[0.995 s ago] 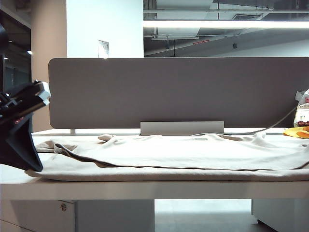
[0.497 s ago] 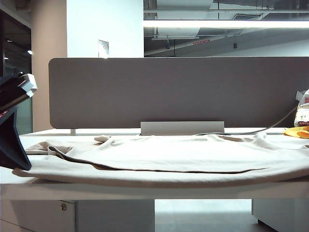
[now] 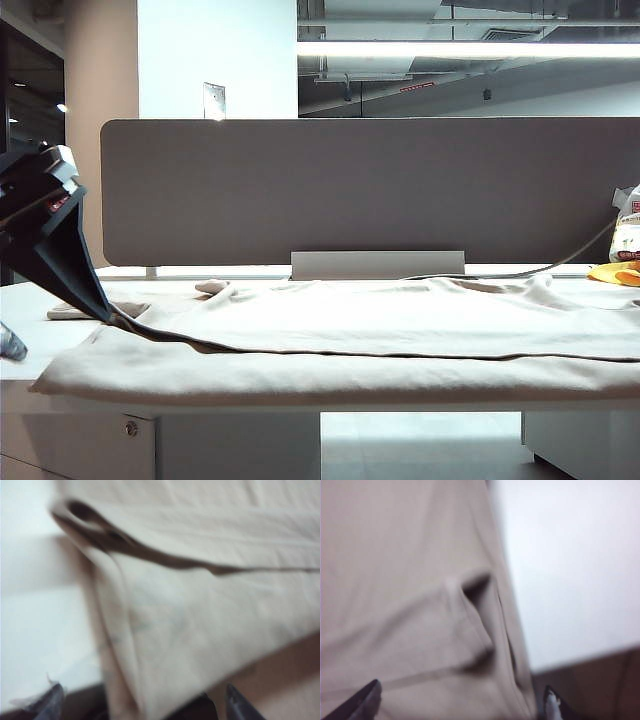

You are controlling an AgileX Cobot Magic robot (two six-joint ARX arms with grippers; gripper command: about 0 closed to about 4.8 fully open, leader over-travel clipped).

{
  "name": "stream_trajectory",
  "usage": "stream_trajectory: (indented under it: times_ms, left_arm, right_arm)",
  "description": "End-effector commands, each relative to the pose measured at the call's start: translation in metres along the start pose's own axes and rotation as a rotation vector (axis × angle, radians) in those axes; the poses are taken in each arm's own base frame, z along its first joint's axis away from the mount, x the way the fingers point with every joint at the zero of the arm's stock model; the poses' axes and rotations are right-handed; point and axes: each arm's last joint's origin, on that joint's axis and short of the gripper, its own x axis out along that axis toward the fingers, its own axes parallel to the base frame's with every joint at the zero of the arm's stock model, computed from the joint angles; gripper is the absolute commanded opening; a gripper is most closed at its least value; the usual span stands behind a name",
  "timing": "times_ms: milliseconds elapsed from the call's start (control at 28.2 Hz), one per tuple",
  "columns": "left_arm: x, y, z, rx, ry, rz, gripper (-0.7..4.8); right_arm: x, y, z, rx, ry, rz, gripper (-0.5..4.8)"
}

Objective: Fold the bottom side of the T-shirt horizontally towards the center, about one-third of the way, then fold the sleeve back towards the center, creating a straight line along the edge of the T-shirt, and finally fold the bottom of the T-shirt up towards the top, creating a neat rectangle.

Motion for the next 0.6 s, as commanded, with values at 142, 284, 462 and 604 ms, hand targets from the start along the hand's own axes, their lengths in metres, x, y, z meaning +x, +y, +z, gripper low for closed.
stream_trajectory:
  times_ms: [142,284,462,604]
  left_arm:
    - [-0.005,-0.008,0.040,0.033,-0.114,0.054,4.12]
    - [0.003,-0.012,0.068,0.047,-0.119,0.061,4.11]
    - [0.014,-0.009,0.094,0.037,-0.121,0.081,4.03]
    - [0.020,0.000,0.110,0.012,-0.127,0.097,4.03]
  right_arm:
    - [0.008,0.002,0.017,0.041,-0.092,0.043,3.22]
    - [0.024,-0.002,0.029,0.067,-0.041,0.027,3.01]
    - [0.038,-0.002,0.057,0.064,-0.054,0.027,3.01]
    - [0.047,0.000,0.087,0.049,-0.090,0.020,3.01]
